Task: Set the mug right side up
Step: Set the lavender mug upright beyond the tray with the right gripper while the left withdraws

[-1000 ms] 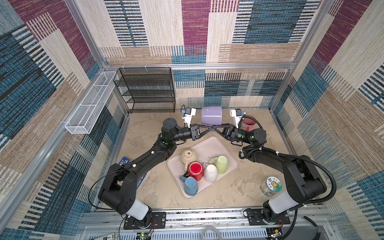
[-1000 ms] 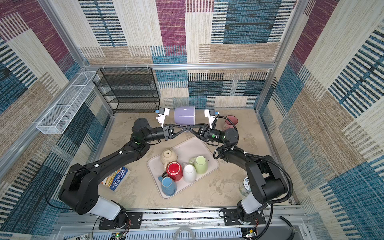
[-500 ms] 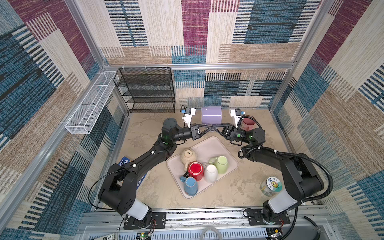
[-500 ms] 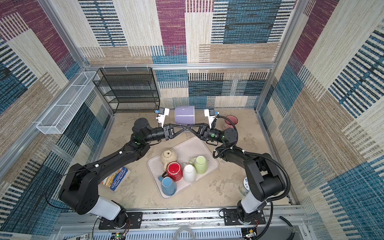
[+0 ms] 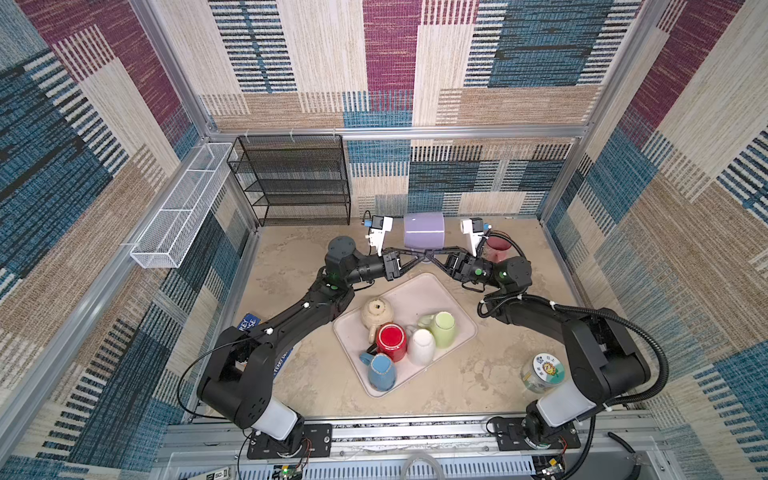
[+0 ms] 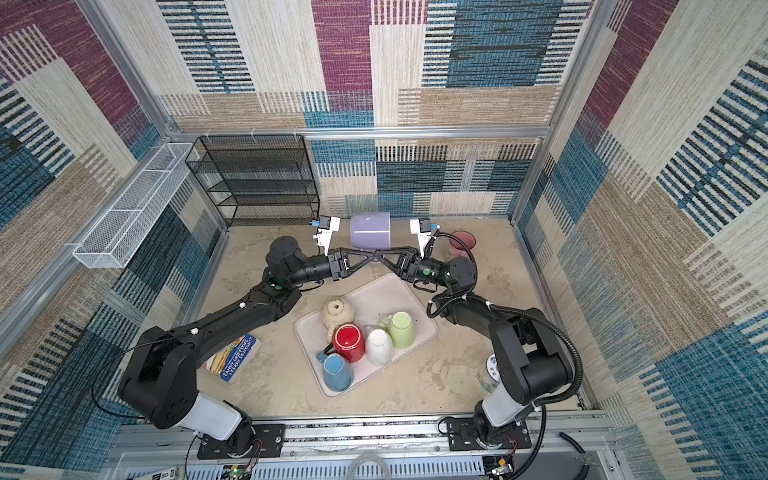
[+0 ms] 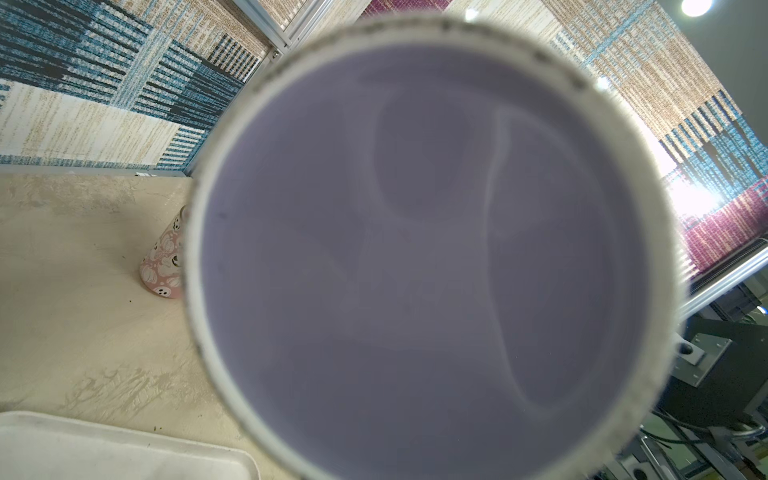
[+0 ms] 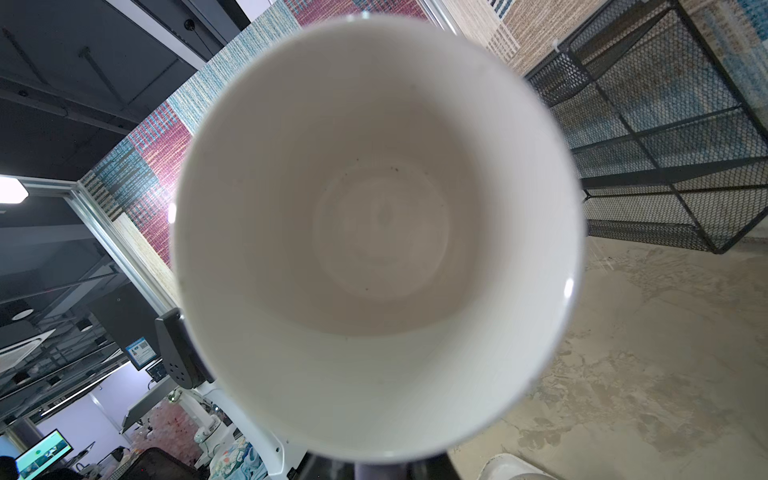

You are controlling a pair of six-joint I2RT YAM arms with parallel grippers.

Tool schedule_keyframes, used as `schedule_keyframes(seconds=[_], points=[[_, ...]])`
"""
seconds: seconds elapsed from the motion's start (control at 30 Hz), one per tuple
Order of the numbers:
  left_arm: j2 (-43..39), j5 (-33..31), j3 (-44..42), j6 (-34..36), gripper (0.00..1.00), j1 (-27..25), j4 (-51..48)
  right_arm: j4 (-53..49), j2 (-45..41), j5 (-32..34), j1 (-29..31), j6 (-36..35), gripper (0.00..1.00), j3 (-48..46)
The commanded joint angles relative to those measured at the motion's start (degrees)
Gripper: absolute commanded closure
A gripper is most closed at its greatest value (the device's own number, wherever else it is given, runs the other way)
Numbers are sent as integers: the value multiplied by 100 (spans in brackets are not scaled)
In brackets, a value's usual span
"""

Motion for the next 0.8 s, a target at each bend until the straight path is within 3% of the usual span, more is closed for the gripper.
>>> schedule_keyframes(seconds=[0.0,0.23,0.47,0.57,0.67,0.77], points=[[-47,288,8,305,76,-17,13,202,-109,251,6,-22,100,-12],[-230,146,34,546,59,-12,-271,-2,-251,251,-26,-168,100,-37],[-437,-17,33,764,50,14,-791,-311,-367,295,-56,-337,100,-89],[-627,-172,22,959,39,40,-1200,-1081,-613,409,-104,-784,100,-82],[-906,-303,41,1042,16,41,-1633,-2178,-950,658,-145,-1440,100,5],[-1198,-481,181,1235,4,41,-2417,-3615,-1201,1162,-151,-2227,100,264]])
